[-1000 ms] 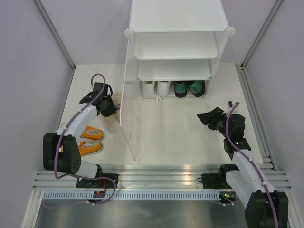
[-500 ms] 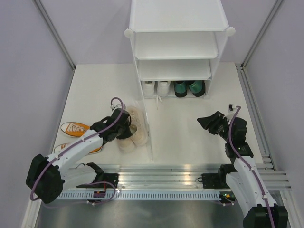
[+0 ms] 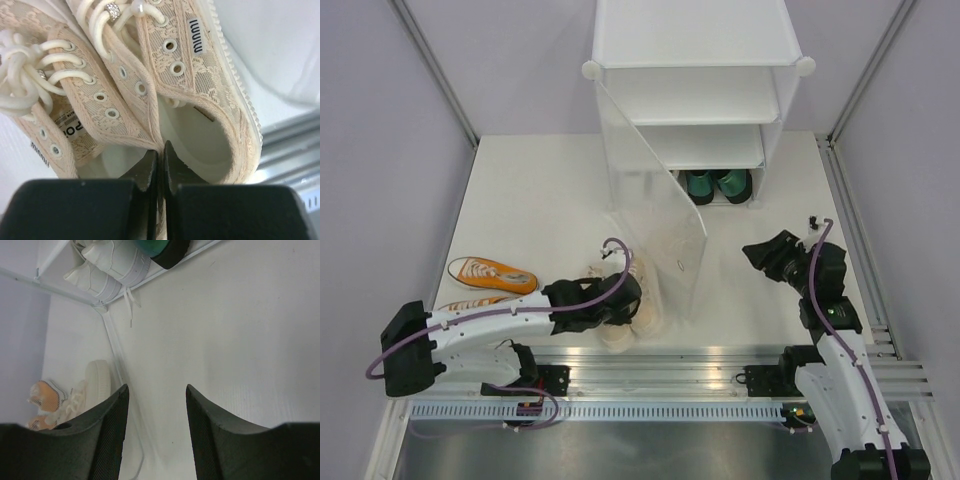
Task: Place and organize the shoes in the shoe cabinet
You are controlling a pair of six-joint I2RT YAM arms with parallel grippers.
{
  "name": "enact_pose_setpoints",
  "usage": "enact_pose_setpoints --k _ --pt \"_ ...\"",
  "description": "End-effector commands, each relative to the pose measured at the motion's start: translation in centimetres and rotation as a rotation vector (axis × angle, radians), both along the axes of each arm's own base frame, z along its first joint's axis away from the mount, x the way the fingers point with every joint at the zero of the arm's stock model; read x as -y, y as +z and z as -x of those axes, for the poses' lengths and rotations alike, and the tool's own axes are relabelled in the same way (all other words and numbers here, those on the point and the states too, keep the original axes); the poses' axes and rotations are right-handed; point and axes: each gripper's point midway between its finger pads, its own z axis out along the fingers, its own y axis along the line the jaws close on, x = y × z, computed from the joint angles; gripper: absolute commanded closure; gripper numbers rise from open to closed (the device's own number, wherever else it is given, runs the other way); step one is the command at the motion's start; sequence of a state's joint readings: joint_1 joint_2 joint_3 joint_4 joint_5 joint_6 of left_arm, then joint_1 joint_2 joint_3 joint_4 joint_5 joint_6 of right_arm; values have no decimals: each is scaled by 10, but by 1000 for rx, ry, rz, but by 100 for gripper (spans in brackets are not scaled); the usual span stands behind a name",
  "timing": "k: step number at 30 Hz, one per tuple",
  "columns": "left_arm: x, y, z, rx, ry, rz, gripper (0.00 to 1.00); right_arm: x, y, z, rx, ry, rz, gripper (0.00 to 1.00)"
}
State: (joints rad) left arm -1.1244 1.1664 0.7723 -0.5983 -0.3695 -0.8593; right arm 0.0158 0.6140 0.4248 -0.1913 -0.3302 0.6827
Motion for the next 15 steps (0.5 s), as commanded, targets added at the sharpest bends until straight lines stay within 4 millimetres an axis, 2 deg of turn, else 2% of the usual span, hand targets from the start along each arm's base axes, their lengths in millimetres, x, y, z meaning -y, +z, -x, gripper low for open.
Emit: enact_pose_setpoints --k 1,2,4,5,7,8,9,12,13,15 --pt "43 85 -8 193 6 249 98 6 31 -2 55 -25 26 46" --pt "50 94 0 202 -34 267 98 7 36 -1 61 -28 27 46" --pt "60 99 12 211 -123 249 98 10 53 0 87 -47 28 46" --pt "69 105 26 211 -177 257 98 11 58 1 93 -55 29 46" --pt "79 101 40 205 -237 238 98 16 79 2 127 -85 37 45" --pt "88 105 55 203 -288 243 98 18 81 4 115 -96 42 45" --pt "93 104 61 202 -313 239 98 21 85 5 112 -115 47 44" --pt "114 107 80 238 -416 199 98 38 105 11 112 -214 75 42" --pt "120 110 83 251 -441 194 98 44 124 14 145 -248 81 41" --pt "142 116 89 275 -512 188 98 61 132 20 124 -335 114 38"
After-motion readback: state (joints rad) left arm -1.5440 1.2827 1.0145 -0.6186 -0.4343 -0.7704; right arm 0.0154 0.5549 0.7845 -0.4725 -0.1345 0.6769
